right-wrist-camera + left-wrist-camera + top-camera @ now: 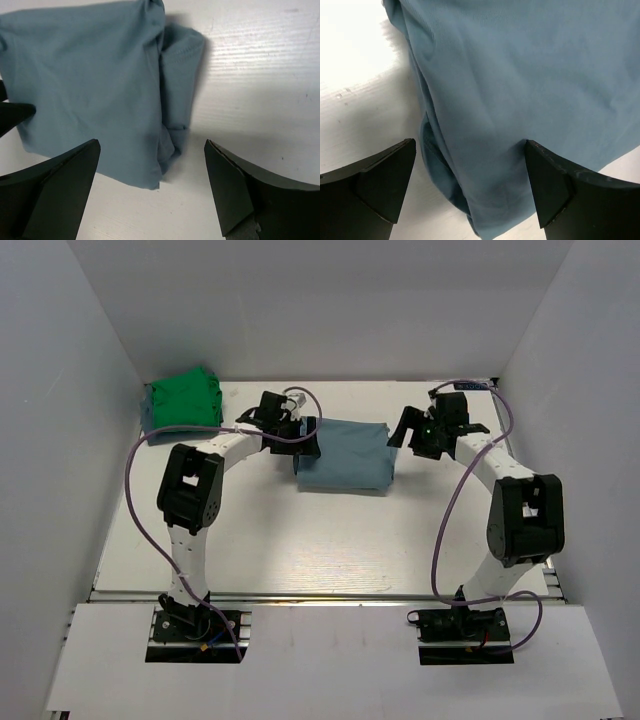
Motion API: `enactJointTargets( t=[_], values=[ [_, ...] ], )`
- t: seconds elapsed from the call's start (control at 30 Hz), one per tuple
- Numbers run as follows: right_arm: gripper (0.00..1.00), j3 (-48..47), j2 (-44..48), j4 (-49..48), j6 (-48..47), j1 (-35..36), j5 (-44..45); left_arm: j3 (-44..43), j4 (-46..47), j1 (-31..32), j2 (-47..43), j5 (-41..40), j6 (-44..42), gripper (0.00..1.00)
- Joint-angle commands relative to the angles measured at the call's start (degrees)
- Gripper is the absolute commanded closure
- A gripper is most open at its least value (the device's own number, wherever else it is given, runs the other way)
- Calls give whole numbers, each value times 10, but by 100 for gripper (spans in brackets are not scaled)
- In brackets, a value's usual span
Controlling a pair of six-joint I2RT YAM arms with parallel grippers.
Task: Fold and stack the t-shirts
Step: Put the neatly folded tshirt into the corner of the board with the left arm
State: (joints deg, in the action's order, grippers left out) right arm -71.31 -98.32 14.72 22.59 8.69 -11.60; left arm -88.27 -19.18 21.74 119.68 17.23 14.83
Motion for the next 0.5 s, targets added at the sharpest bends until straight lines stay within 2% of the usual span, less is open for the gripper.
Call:
enactJointTargets(
  t=[0.0, 0.17, 0.33, 0.43, 0.47],
  values=[
    [10, 24, 40, -14, -11, -1, 14, 14, 5, 9, -5, 45, -33, 0],
    [10, 62, 65, -16, -11, -1, 22, 38, 18, 29, 13, 72, -50, 0],
    [10, 106, 110, -19, -7, -1, 20, 13, -2, 46, 51, 16, -50, 0],
    [10, 136, 146, -28, -5, -2, 19, -11, -14, 52, 83, 16, -50, 8],
    [10, 143, 164, -29, -4, -1, 19, -11, -14, 57, 88, 16, -43, 16]
  ],
)
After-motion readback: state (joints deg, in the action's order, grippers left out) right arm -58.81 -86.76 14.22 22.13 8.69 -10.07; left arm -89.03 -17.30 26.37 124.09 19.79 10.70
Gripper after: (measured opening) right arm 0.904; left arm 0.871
